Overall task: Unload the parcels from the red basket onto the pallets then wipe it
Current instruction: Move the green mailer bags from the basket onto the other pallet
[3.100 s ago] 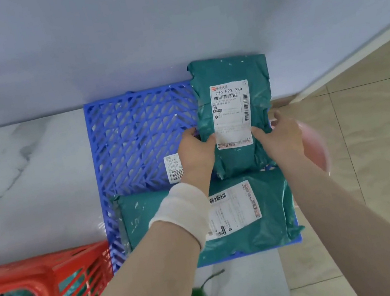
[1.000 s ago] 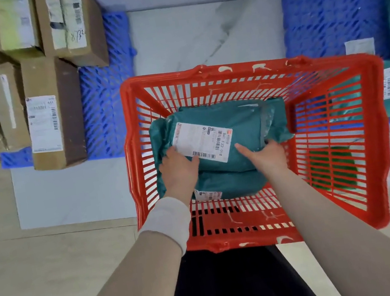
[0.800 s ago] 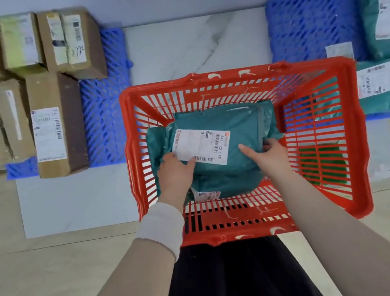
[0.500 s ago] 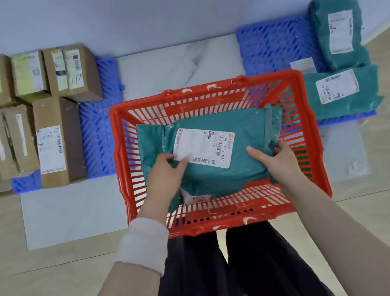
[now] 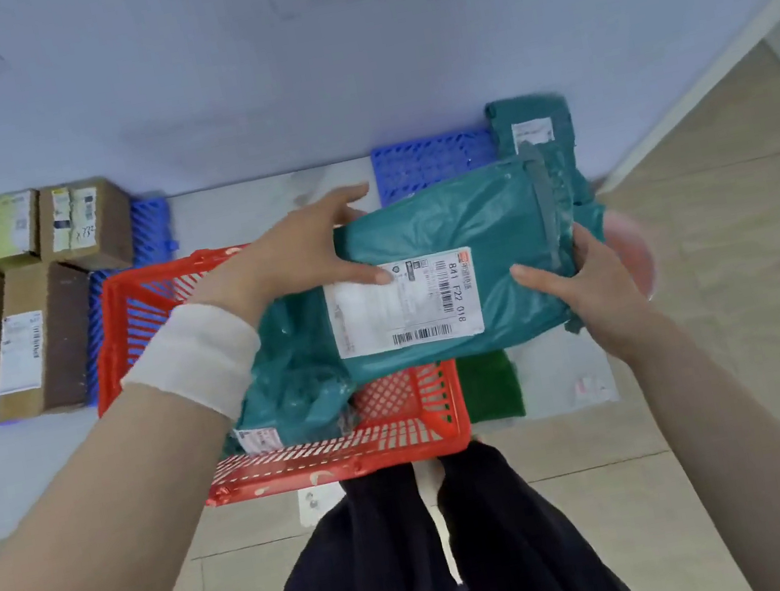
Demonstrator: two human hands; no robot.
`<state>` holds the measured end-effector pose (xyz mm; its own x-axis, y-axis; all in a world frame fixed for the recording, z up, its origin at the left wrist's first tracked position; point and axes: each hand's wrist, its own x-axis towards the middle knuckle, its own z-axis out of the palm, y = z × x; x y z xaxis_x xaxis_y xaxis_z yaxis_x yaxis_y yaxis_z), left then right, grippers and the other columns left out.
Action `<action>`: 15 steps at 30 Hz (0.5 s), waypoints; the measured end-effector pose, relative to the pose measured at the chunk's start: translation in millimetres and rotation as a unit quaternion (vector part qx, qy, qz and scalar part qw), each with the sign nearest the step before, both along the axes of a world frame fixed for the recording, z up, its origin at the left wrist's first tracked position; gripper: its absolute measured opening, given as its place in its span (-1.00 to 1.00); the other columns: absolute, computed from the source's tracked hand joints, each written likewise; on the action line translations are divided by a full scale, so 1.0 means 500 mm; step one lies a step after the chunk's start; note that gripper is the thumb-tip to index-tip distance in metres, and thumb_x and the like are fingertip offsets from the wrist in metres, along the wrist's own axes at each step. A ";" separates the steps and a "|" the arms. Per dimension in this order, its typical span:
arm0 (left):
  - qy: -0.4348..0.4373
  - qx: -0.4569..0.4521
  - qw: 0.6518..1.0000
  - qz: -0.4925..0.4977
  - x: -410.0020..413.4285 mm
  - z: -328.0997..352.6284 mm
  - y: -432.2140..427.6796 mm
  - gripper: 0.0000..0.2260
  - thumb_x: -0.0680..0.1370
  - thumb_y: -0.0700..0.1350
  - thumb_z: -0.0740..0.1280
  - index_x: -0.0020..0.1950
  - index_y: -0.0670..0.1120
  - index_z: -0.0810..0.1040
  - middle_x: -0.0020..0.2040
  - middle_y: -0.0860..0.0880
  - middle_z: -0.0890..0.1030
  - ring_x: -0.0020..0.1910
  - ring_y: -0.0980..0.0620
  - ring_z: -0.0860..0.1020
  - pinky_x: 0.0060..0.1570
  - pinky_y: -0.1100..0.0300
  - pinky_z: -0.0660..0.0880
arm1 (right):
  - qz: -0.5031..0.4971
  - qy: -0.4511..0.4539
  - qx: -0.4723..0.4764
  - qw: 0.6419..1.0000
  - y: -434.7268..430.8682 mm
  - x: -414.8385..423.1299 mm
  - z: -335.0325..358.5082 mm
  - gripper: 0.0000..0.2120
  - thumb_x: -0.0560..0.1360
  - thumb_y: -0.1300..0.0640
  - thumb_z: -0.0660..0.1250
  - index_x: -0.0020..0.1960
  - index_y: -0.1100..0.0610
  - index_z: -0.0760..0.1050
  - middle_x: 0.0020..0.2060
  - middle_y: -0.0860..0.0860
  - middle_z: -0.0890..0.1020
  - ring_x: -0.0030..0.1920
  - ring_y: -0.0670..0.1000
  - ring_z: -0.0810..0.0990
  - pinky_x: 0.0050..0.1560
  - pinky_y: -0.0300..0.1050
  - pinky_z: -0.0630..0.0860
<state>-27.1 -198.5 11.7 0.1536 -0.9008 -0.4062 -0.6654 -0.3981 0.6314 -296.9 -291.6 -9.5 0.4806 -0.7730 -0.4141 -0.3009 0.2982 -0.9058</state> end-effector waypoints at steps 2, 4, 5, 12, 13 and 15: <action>0.087 0.067 0.994 -0.023 -0.024 0.004 -0.029 -0.32 0.26 0.06 0.55 0.31 0.07 0.36 0.17 0.09 0.56 0.08 0.13 0.54 0.06 0.29 0.42 | 0.020 0.000 0.002 1.000 -0.044 -0.020 0.020 -0.62 0.33 0.23 0.48 0.10 0.10 0.46 -0.06 -0.11 0.66 -0.16 -0.16 0.67 -0.34 -0.35 0.54; 0.184 0.112 0.976 -0.040 -0.051 -0.009 -0.047 -0.47 0.27 -0.01 0.56 0.19 0.07 0.47 0.07 0.12 0.64 0.02 0.14 0.61 -0.01 0.28 0.53 | 0.044 -0.004 0.004 0.999 -0.086 -0.025 0.031 -0.55 0.28 0.21 0.50 0.13 0.12 0.47 -0.07 -0.10 0.68 -0.09 -0.09 0.67 -0.21 -0.26 0.60; 0.215 0.114 0.969 -0.034 -0.065 -0.020 -0.054 -0.54 0.28 -0.06 0.56 0.13 0.08 0.51 0.01 0.14 0.66 -0.03 0.18 0.63 -0.06 0.31 0.55 | 0.051 -0.002 0.002 0.999 -0.105 -0.024 0.036 -0.54 0.24 0.16 0.52 0.10 0.07 0.48 -0.11 -0.11 0.70 -0.10 -0.09 0.68 -0.21 -0.26 0.59; 0.255 0.041 0.961 0.097 -0.130 -0.113 -0.131 -0.75 0.27 -0.03 0.56 -0.09 0.03 0.64 -0.17 0.15 0.69 -0.17 0.20 0.65 -0.13 0.33 0.56 | -0.102 0.019 -0.071 0.992 -0.212 -0.021 -0.006 -0.45 0.27 -0.07 0.51 0.20 -0.14 0.39 0.05 -0.15 0.59 -0.03 -0.20 0.62 -0.14 -0.33 0.55; 0.277 0.032 0.950 0.140 -0.137 -0.124 -0.143 -0.77 0.28 -0.03 0.56 -0.12 0.03 0.64 -0.20 0.16 0.69 -0.20 0.20 0.65 -0.19 0.36 0.56 | -0.135 0.026 -0.070 0.988 -0.221 -0.018 -0.024 -0.39 0.28 -0.09 0.49 0.26 -0.13 0.33 0.12 -0.13 0.55 0.03 -0.19 0.58 -0.04 -0.27 0.54; 0.312 0.011 0.920 0.236 -0.155 -0.146 -0.168 -0.79 0.29 -0.02 0.55 -0.13 0.02 0.63 -0.18 0.12 0.69 -0.19 0.18 0.65 -0.19 0.34 0.57 | -0.151 0.049 -0.042 0.986 -0.226 -0.013 -0.063 -0.34 0.36 -0.06 0.45 0.37 -0.06 0.23 0.24 -0.03 0.48 0.09 -0.17 0.53 0.04 -0.14 0.50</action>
